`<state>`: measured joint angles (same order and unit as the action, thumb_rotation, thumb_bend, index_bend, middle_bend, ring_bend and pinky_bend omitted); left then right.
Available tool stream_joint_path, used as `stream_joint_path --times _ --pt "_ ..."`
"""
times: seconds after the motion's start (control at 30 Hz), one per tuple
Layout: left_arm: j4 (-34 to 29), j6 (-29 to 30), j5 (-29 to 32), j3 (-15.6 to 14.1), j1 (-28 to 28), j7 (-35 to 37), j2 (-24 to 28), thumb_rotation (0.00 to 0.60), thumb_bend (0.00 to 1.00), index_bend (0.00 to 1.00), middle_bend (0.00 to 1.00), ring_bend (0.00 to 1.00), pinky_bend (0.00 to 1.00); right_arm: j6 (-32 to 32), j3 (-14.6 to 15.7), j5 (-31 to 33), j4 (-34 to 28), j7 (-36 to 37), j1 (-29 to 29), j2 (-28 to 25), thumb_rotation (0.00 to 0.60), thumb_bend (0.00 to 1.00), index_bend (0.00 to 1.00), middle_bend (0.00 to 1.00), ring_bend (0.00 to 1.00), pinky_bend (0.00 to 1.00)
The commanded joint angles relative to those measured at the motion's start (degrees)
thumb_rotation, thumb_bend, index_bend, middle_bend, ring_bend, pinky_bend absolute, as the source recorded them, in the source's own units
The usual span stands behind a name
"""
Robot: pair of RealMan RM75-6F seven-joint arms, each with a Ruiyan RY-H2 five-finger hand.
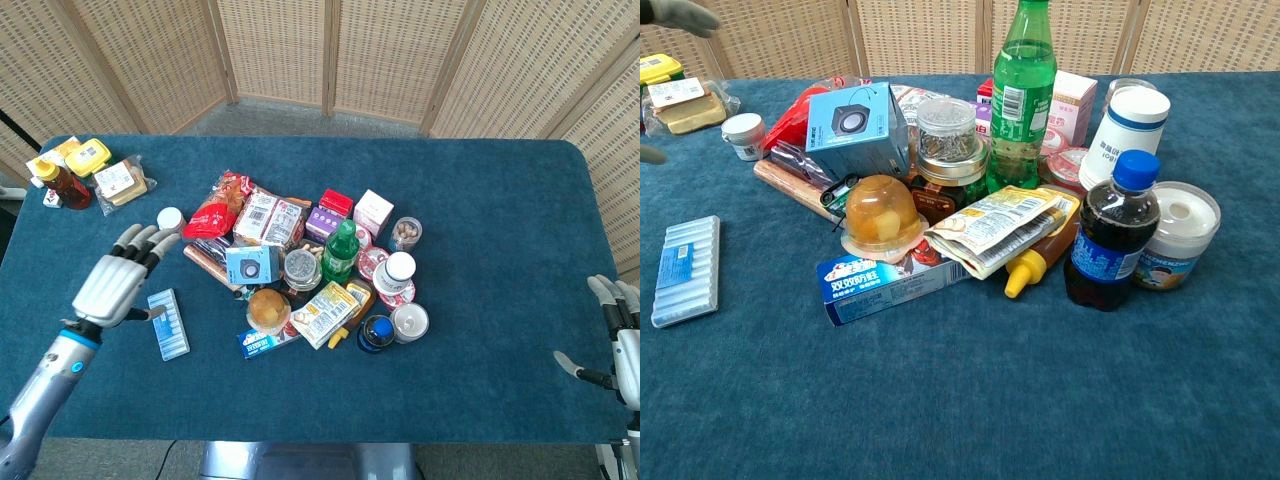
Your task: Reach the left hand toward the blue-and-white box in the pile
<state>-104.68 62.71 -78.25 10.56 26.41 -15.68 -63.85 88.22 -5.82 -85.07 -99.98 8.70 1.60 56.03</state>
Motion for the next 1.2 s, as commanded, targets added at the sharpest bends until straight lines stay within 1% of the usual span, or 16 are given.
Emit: stream_joint_path --times 0.03,0.17,0.33,0.67,0.7,0.73,0.77,0.8,0.83,0.9,0.93,1.0,1.07,1.2 --pt "-0.2 -3.1 5.5 2.3 4.6 -5.7 -4.0 0.6 0.14 0.0 0.0 0.0 0.0 0.2 -0.1 -0.1 -0.1 0.6 -0.1 -0.2 0.6 0.0 0.0 0.0 0.0 0.0" --pt "0.0 -4.2 8.8 3.1 7.5 -9.5 -6.7 0.6 0.14 0.0 0.0 0.0 0.0 0.1 -0.3 0.3 0.1 1.5 -0.1 -0.5 0.6 0.0 0.0 0.0 0.0 0.0" --pt "0.3 -5.1 12.9 3.2 10.8 -14.3 -9.8 0.6 0.14 0.0 0.0 0.0 0.0 0.0 -0.3 0.3 0.1 2.6 -0.1 -0.8 0.6 0.0 0.0 0.0 0.0 0.0" --pt "2.7 -4.9 21.8 4.0 16.4 -20.9 -15.1 0.6 0.14 0.0 0.0 0.0 0.01 0.3 -0.3 0.1 0.0 4.2 -0.3 -1.4 0.6 0.0 0.0 0.0 0.0 0.0" --pt "3.0 -4.5 22.0 4.1 16.8 -21.2 -15.7 0.6 0.14 0.01 0.0 0.0 0.03 0.3 -0.3 0.1 0.0 4.3 -0.4 -1.4 0.6 0.0 0.0 0.0 0.0 0.0" --pt "3.7 -3.6 22.0 4.2 17.3 -21.7 -16.6 0.6 0.14 0.05 0.0 0.0 0.08 0.3 -0.3 0.1 0.1 4.4 -0.4 -1.5 0.6 0.0 0.0 0.0 0.0 0.0" --pt "4.2 -3.0 21.8 4.2 17.6 -22.0 -17.3 0.6 0.14 0.12 0.0 0.02 0.18 0.3 -0.3 0.1 0.1 4.6 -0.4 -1.5 0.6 0.0 0.0 0.0 0.0 0.0" --pt "5.1 -2.4 21.8 4.1 17.9 -22.4 -18.2 0.6 0.14 0.18 0.02 0.07 0.27 0.3 -0.3 0.2 0.1 4.7 -0.4 -1.5 0.6 0.0 0.0 0.0 0.0 0.0" --pt "5.7 -2.0 21.8 4.0 18.2 -22.7 -18.9 0.6 0.14 0.23 0.07 0.12 0.34 0.2 -0.3 0.2 0.2 4.8 -0.4 -1.5 0.6 0.0 0.0 0.0 0.0 0.0" --pt "7.2 -1.3 21.8 3.9 18.8 -23.0 -20.4 0.6 0.14 0.32 0.22 0.27 0.47 0.0 -0.3 0.3 0.2 5.0 -0.3 -1.6 0.6 0.0 0.0 0.0 0.0 0.0" --pt "7.8 -0.9 21.7 3.9 19.0 -23.0 -20.9 0.6 0.14 0.36 0.28 0.32 0.51 0.0 -0.3 0.3 0.2 5.1 -0.3 -1.6 0.6 0.0 0.0 0.0 0.0 0.0" --pt "8.5 0.0 20.9 3.7 19.2 -23.0 -21.7 0.6 0.14 0.42 0.38 0.39 0.57 0.0 -0.3 0.3 0.3 5.2 -0.3 -1.6 0.6 0.0 0.0 0.0 0.0 0.0" --pt "8.6 0.9 20.3 3.4 19.1 -22.9 -21.9 0.6 0.14 0.46 0.43 0.44 0.6 0.1 -0.4 0.4 0.3 5.3 -0.3 -1.6 0.6 0.0 0.0 0.0 0.0 0.0" --pt "6.1 3.0 18.7 3.4 18.0 -21.5 -20.1 0.6 0.14 0.49 0.45 0.46 0.6 0.1 -0.4 0.4 0.4 5.5 -0.3 -1.7 0.6 0.0 0.0 0.0 0.0 0.0"
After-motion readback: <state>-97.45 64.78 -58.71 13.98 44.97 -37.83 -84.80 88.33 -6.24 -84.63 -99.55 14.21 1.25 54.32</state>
